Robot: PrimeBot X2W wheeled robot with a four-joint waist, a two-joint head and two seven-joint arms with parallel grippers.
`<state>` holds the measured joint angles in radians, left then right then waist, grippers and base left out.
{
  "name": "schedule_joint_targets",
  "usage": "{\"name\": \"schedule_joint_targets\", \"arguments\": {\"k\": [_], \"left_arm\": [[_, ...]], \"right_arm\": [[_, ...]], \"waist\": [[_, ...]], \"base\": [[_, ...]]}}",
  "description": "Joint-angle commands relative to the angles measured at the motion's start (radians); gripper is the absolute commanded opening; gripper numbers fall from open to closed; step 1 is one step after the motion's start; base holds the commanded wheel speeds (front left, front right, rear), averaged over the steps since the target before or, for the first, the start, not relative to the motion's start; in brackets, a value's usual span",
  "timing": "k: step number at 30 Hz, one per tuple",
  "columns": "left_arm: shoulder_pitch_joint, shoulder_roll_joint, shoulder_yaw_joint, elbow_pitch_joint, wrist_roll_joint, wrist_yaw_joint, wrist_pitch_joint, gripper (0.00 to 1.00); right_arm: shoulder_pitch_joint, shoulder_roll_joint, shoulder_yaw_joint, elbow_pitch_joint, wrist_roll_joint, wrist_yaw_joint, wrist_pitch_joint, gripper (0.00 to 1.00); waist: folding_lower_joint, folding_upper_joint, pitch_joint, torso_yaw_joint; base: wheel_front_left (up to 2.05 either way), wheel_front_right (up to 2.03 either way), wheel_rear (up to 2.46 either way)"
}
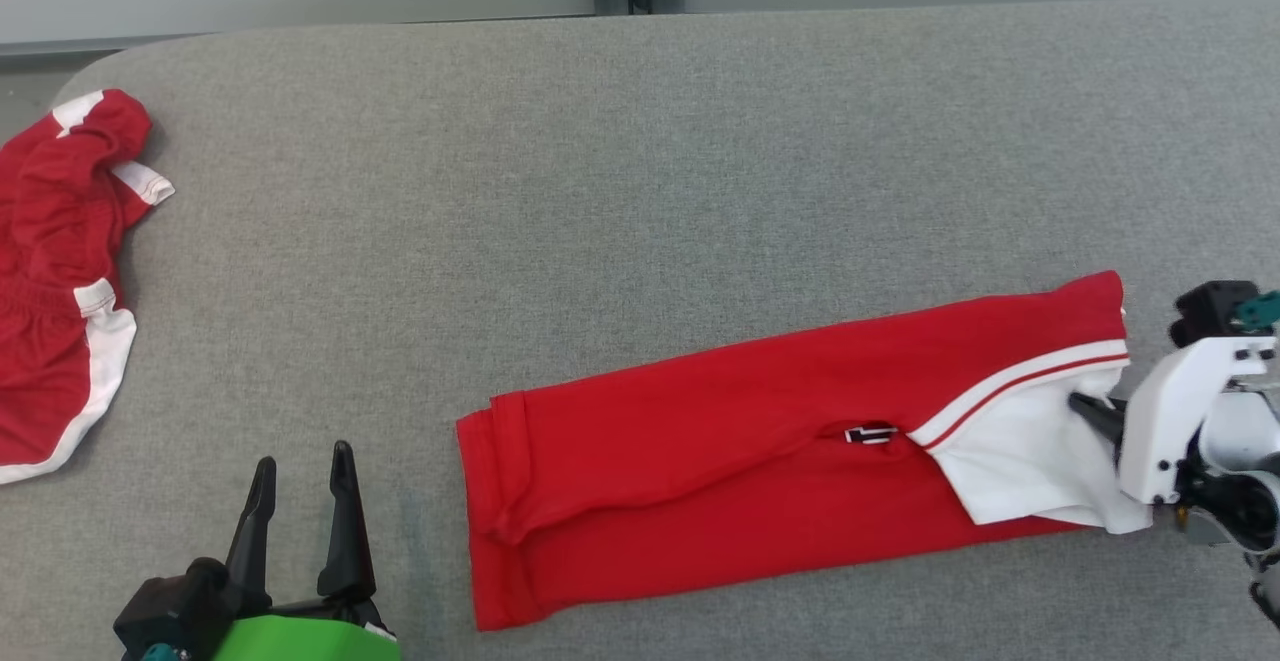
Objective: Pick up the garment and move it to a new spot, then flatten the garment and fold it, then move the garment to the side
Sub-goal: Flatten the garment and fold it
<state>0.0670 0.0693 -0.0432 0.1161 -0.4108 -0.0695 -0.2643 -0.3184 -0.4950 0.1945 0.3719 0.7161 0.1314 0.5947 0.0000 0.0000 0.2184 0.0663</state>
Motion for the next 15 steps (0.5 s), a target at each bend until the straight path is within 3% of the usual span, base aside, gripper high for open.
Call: {"name": "schedule_joint_targets", "arguments": {"k": [1, 10, 15], "left_arm": [[0.013, -0.007, 0.010, 0.009, 0.020, -0.010, 0.000, 1.00], [0.031, -0.017, 0.020, 0.062, 0.000, -0.039, 0.000, 1.00], [0.058, -0.018, 0.010, 0.078, -0.016, -0.044, 0.000, 1.00]], "right_arm": [[-0.004, -0.040, -0.023, 0.029, 0.023, -0.002, -0.007, 0.00], [0.039, -0.272, -0.216, 0.129, 0.053, -0.001, 0.000, 0.00], [0.085, -0.315, -0.243, -0.001, 0.091, -0.001, 0.048, 0.00]], "waist": [[0.0000, 0.0000, -0.024, -0.014], [0.0000, 0.0000, -0.072, 0.007], [0.0000, 0.0000, -0.102, 0.010]], "base": [[0.00, 0.00, 0.00], [0.00, 0.00, 0.00], [0.00, 0.00, 0.00]]}}
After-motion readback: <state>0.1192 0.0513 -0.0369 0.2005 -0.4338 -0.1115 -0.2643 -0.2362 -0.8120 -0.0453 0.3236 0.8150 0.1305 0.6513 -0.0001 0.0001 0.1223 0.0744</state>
